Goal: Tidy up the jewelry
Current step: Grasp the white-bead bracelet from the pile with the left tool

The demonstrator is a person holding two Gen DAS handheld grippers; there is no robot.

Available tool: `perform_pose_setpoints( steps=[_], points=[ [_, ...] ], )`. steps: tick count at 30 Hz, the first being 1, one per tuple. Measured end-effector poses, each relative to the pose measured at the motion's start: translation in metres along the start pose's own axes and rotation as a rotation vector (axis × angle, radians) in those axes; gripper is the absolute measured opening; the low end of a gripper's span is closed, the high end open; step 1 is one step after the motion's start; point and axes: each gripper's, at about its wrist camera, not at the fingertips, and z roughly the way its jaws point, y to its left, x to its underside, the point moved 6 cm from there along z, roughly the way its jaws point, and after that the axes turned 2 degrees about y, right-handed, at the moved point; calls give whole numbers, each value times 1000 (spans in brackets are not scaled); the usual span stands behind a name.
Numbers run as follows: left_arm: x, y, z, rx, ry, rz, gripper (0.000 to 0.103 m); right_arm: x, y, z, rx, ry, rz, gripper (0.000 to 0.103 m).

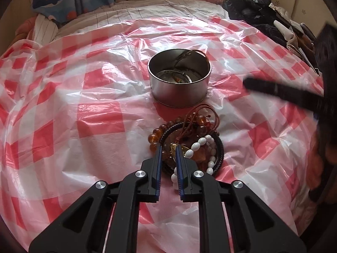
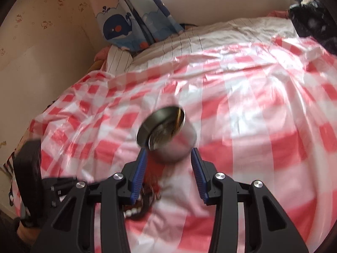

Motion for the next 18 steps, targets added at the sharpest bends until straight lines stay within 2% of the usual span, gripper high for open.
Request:
perform_pose_setpoints(
  steps=[2,5,11,14,15,18],
  points=[
    [-2,-1,-6,-18,-13,14,11,18,-5,6,0,40,27,43],
    [-7,-6,-18,-1,-35,37,13,23,-5,13,-28,65,50,43],
    [4,-19,4,-1,26,78,13,29,10,26,-51,85,18,43],
    [5,-21,5,-43,34,115,12,27,11,36,-87,91,42,43],
    [6,-21,5,-48,37,125,9,26,11,39,-109,89,58,43],
    [3,-23,-3,-38,27,144,7,18,11,46,-167,78,102,44]
  ],
)
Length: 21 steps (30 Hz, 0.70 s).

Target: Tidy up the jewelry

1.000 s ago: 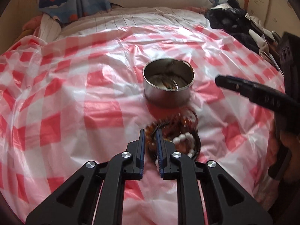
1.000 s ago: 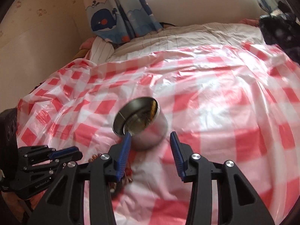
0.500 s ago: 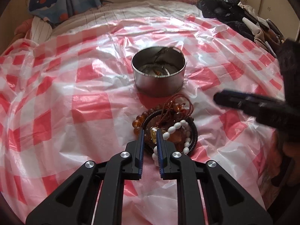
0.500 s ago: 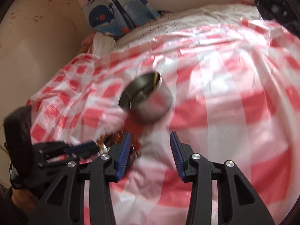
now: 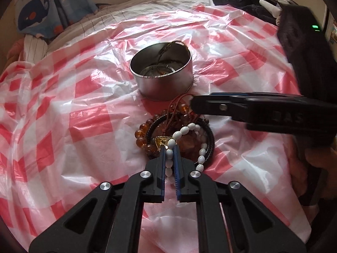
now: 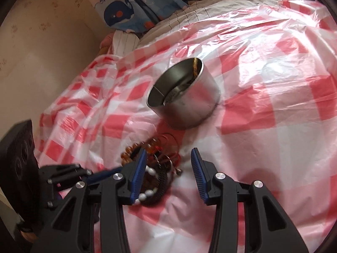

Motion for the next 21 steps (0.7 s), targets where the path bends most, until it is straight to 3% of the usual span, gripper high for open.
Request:
perform_pose_setpoints(
  steps=[3,4,7,17,21],
  points=[
    [-6,5,-15,47,-40,-25,7,-4,-2,14,-50,38,41,42],
    [-8,10,-21,62,-56,-44,7,-4,-2,12,-64,32,42,28],
    [-12,23,-32,108,-98,-102,6,-8,4,0,-50,-16,12,7],
    [-25,31,-60,236,-202,-177,6,-24,36,-55,-139,-192,-82,3],
    [-25,33,-62,224,-202,-176,6,-23,27,-48,-117,-135,-66,3]
  ],
)
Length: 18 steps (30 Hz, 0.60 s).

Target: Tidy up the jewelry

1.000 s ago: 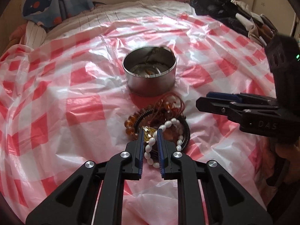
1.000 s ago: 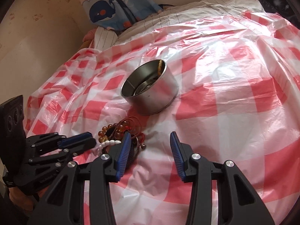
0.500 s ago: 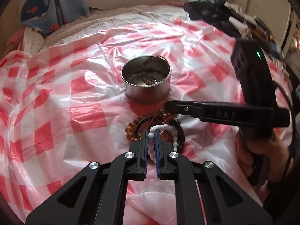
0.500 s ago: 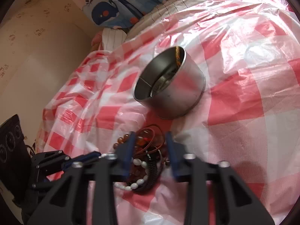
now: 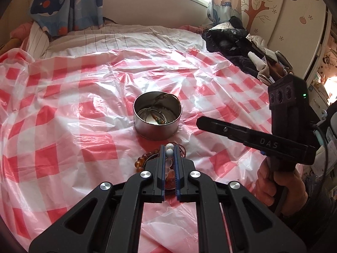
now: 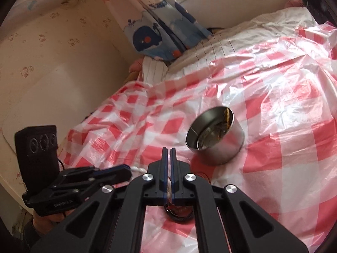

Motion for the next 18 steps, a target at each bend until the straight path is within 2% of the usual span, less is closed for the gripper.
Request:
perform_pose_setpoints(
  steps=[1,2,3,6,8,9,11,12,13,18],
  points=[
    [1,2,0,-5,3,-2,6,4,-7,5,14,25,28,15],
    [1,3,1,-7,6,-4,6,7,-16,11,37,49,65,32],
    [1,4,0,-7,6,-6,6,10,-21,14,51,53,88,67],
    [2,5,0,-8,6,-5,6,15,-26,27,71,86,84,68],
    [2,5,0,-7,6,-6,6,21,-29,41,86,126,78,68],
    [2,5,0,-7,6,-7,7,25,-31,47,85,145,82,64],
    [2,7,-1,-11,7,-10,6,30,-33,54,74,175,88,45],
    [2,8,-1,-13,6,-12,6,30,-31,51,52,168,90,21],
    [2,9,-2,-15,5,-14,6,28,-28,47,48,153,77,4],
    [0,10,-1,-20,-1,-21,6,19,0,26,-8,85,9,2]
  ],
)
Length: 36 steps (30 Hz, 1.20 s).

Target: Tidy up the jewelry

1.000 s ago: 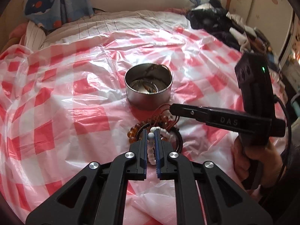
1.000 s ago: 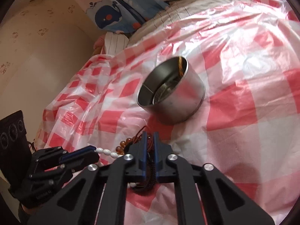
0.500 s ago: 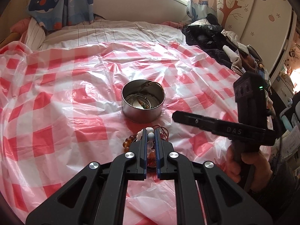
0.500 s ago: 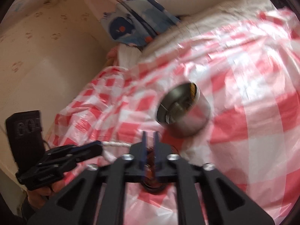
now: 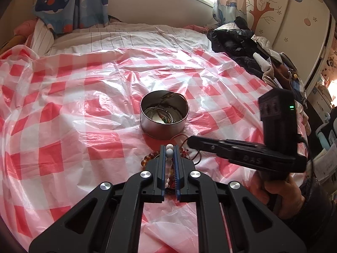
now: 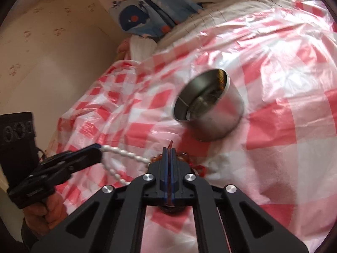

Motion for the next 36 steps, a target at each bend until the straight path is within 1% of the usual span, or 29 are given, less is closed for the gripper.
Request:
perform_pose_setpoints(
  steps=[4,8,13,18,22,23,24,25,26,27,28,29,30,31,33,36],
  points=[
    [-3,-2,-1,10,-8,-6,6,-14,19,-30,-59,-90,-32,2],
    [-12,-5,1,34,-22,-30,6,-28,23,-47,-61,-134,-37,2],
    [-34,-11,6,32,-52,-45,6,-44,16,-49,-59,-144,-10,2],
    [-63,-11,17,33,-97,-85,6,-68,11,-46,-47,-168,-4,2],
    [-90,-11,29,55,-149,-118,6,-89,7,-36,-32,-183,-7,2],
    [-94,-10,36,67,-147,-131,7,-92,3,-28,-26,-170,-3,2],
    [-96,-6,49,72,-122,-148,7,-93,-2,-19,-17,-142,4,2],
    [-94,-2,64,56,-77,-158,7,-90,-13,2,12,-63,20,3],
    [-90,4,83,31,-14,-167,7,-87,-22,14,48,-16,34,3],
    [-84,9,97,5,34,-171,7,-83,-32,21,84,4,53,6],
    [-78,11,104,-18,55,-164,7,-79,-41,21,109,-1,70,7],
    [-74,12,106,-32,57,-154,7,-77,-46,18,125,-15,76,11],
    [-71,13,105,-37,54,-152,7,-77,-49,14,144,-33,78,26],
    [-69,14,103,-38,51,-155,7,-79,-50,9,149,-53,78,31],
    [-67,19,99,-44,45,-162,7,-81,-46,2,142,-70,69,31],
    [-61,24,86,-60,37,-164,7,-74,-41,-7,150,-74,53,31]
  ],
)
